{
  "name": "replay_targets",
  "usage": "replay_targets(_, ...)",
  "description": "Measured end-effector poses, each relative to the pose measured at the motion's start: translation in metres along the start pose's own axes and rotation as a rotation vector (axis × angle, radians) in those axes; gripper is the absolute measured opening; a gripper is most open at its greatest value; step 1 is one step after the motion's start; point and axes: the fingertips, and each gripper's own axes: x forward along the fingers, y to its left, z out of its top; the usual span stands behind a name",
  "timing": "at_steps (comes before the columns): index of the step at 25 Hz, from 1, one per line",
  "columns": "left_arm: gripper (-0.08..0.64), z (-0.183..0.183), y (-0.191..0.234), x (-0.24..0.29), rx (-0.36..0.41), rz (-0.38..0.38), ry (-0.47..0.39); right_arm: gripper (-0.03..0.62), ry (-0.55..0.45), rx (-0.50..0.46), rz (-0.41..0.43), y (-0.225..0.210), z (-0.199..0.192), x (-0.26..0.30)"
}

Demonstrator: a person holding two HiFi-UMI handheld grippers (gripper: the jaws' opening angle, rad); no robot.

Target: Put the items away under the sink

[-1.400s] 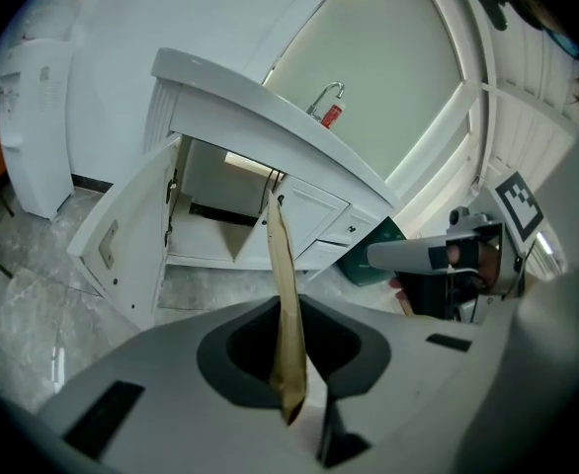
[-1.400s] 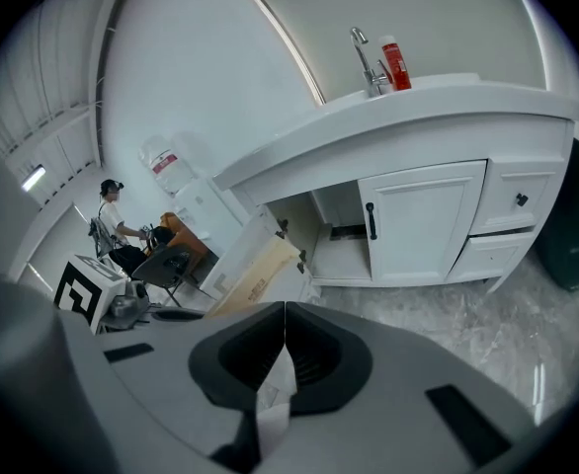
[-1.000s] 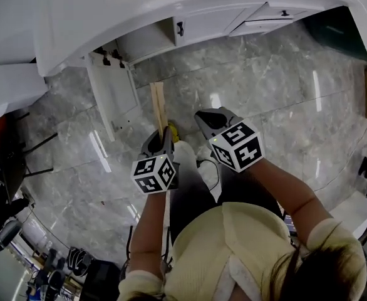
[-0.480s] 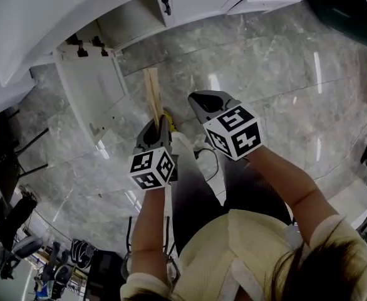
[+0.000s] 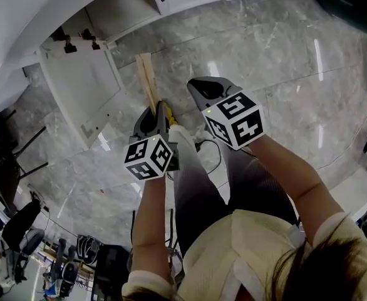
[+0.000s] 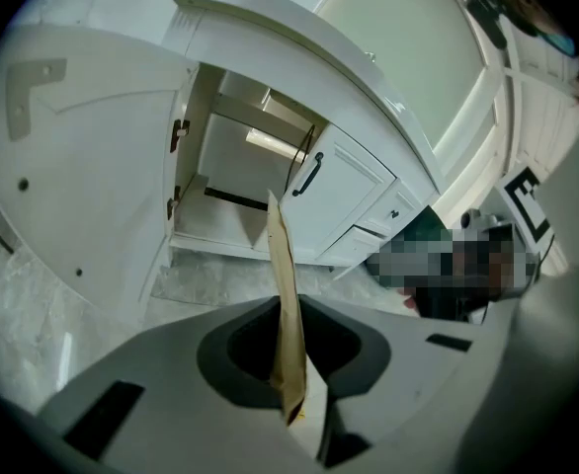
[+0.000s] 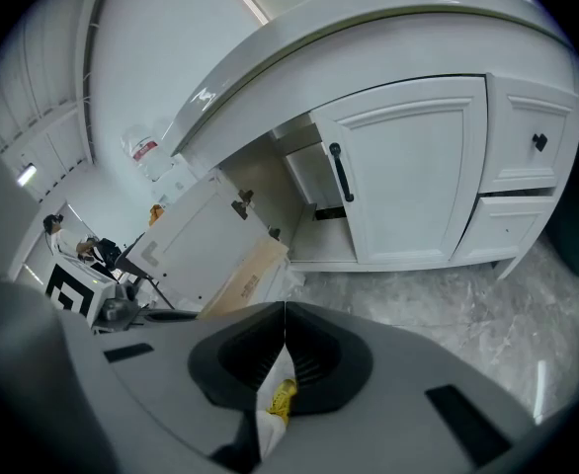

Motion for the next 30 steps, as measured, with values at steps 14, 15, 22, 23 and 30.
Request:
replay_targets(14,0.072,0.001,0.031,0.058,-0.042,0.005,0.008,0.025,-0.021,0.033,-0.067,-0.04,-0.01,0.047)
replay_targets(15,0.072,0.001,0.036,0.062,-0.042,0.012,0.01,0.025,-0.019,0.034,-0.069,-0.042,-0.012,0.051)
replay_targets(22,0.072,0.004,0.071,0.092,-0.06,0.055,-0.004,0.025,-0.015,0.024,-0.071,-0.053,-0.016,0.085)
replay_targets(23,0.072,0.004,0.074,0.096,-0.062,0.059,-0.005,0.025,-0.016,0.019,-0.073,-0.054,-0.016,0.09)
replay_targets(30,0.072,0.005,0.098,0.122,-0.056,0.091,-0.008,0.025,-0.03,0.012,-0.094,-0.063,-0.015,0.122)
